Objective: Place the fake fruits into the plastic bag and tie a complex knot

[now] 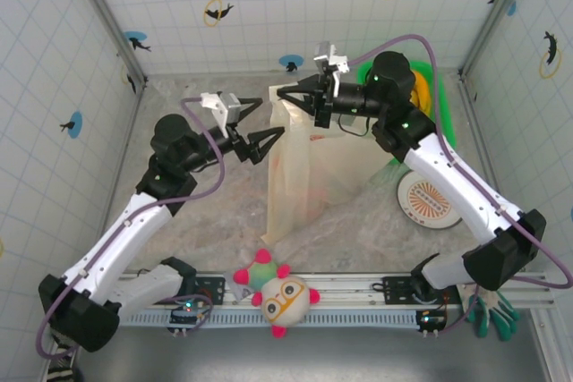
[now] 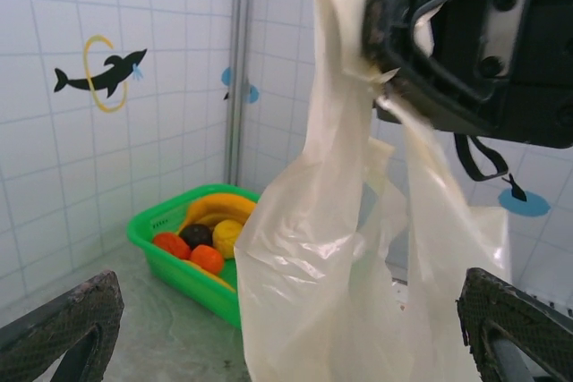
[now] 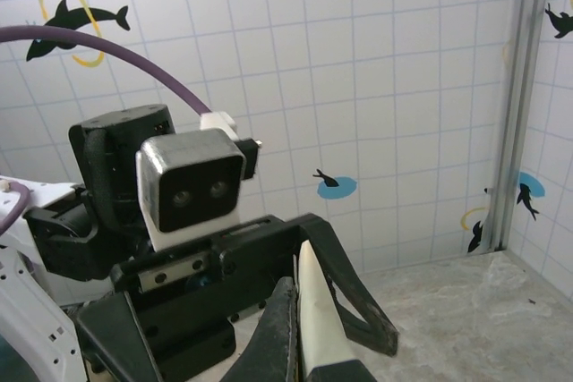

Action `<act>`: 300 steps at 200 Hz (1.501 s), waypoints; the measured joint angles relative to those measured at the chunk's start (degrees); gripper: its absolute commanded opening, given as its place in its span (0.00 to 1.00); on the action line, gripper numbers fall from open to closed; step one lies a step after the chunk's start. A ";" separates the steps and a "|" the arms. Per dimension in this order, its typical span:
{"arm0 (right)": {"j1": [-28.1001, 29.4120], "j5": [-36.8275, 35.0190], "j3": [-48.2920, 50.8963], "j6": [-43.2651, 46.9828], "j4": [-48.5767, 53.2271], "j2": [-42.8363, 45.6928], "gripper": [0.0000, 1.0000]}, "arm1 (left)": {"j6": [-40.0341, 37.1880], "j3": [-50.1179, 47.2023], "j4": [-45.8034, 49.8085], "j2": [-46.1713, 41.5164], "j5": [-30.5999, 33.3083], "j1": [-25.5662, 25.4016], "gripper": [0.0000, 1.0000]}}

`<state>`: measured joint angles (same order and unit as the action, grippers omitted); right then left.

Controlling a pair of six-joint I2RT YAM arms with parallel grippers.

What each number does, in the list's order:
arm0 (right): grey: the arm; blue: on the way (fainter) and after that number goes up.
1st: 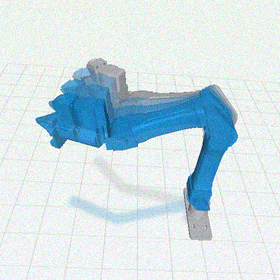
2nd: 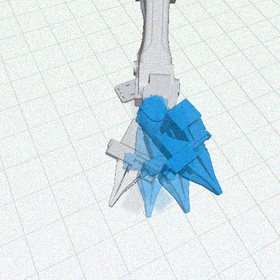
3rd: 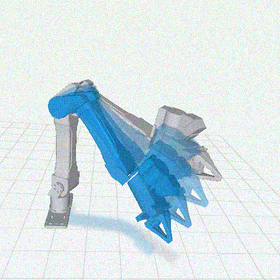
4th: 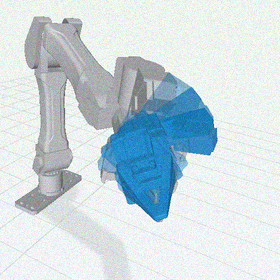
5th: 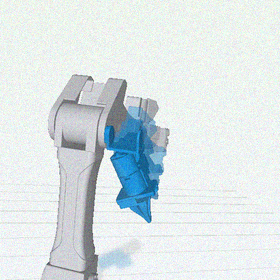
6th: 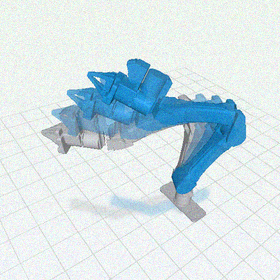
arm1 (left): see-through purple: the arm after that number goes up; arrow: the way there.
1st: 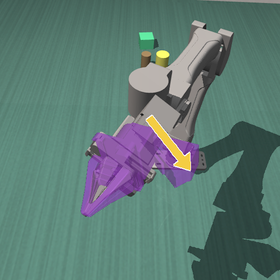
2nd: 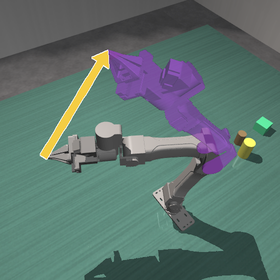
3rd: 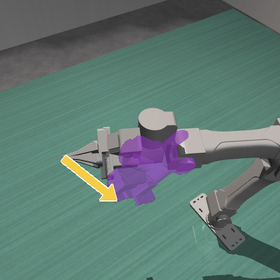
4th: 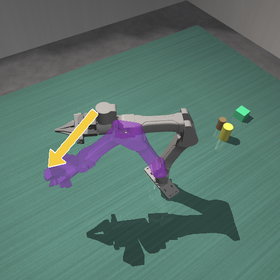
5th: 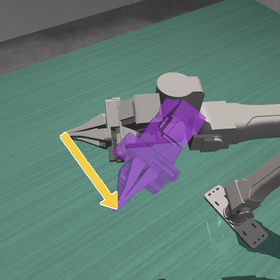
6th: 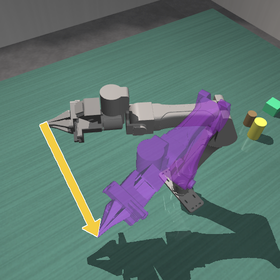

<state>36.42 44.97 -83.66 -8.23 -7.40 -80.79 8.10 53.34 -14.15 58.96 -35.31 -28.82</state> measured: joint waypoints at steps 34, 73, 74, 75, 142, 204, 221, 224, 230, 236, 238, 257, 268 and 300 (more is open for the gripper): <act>0.50 -1.22 -1.33 1.03 1.27 -0.37 0.05 | 2.49 0.00 -2.51 3.58 -0.09 -1.29 0.97; 0.98 -3.56 -2.47 3.08 3.82 -1.18 0.05 | 4.33 0.39 -5.44 6.93 -1.57 -3.34 0.89; 0.98 -3.69 -2.56 3.17 3.98 -1.22 0.05 | 4.33 0.39 -5.55 7.02 -1.64 -3.37 0.88; 0.98 -3.74 -2.58 3.21 4.04 -1.27 0.05 | 4.35 0.39 -5.64 7.08 -1.68 -3.39 0.88; 1.03 -7.96 -2.97 8.00 8.94 -1.42 0.04 | 5.27 -0.09 -6.10 5.40 -4.09 -1.03 0.85; 1.36 -9.55 -2.97 9.01 9.62 -1.42 0.04 | 6.54 0.87 -5.64 3.02 -7.56 3.52 0.98; 1.75 -9.64 -2.97 9.09 9.77 -1.42 0.03 | 6.54 1.62 -5.95 3.23 -7.52 3.48 0.98; 1.79 -9.66 -2.97 9.09 9.81 -1.42 0.03 | 6.54 1.73 -6.10 3.30 -7.52 3.48 0.98; 1.92 -9.66 -2.97 9.09 9.81 -1.42 0.03 | 6.54 1.99 -6.21 3.45 -7.52 3.48 0.98; 2.10 -9.64 -2.97 9.11 9.88 -1.42 0.03 | 6.54 2.25 -6.58 3.69 -7.48 3.48 0.98; 2.16 -9.70 -2.97 9.11 9.88 -1.42 0.03 | 6.56 2.32 -6.73 3.76 -7.43 3.48 0.98; 2.36 -9.62 -2.97 9.09 9.90 -1.42 0.03 | 6.49 2.78 -7.41 4.39 -6.21 3.48 0.98; 2.54 -9.57 -2.97 9.05 9.84 -1.42 0.03 | 6.43 2.95 -7.58 4.59 -4.87 3.48 0.98; 2.62 -9.55 -2.97 8.81 9.77 -1.42 0.03 | 5.86 3.80 -8.74 5.38 -2.54 3.48 0.98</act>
<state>39.05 35.42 -86.63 0.58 2.37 -82.21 13.96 57.14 -22.90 64.34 -37.85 -25.34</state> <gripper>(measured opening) 0.056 0.975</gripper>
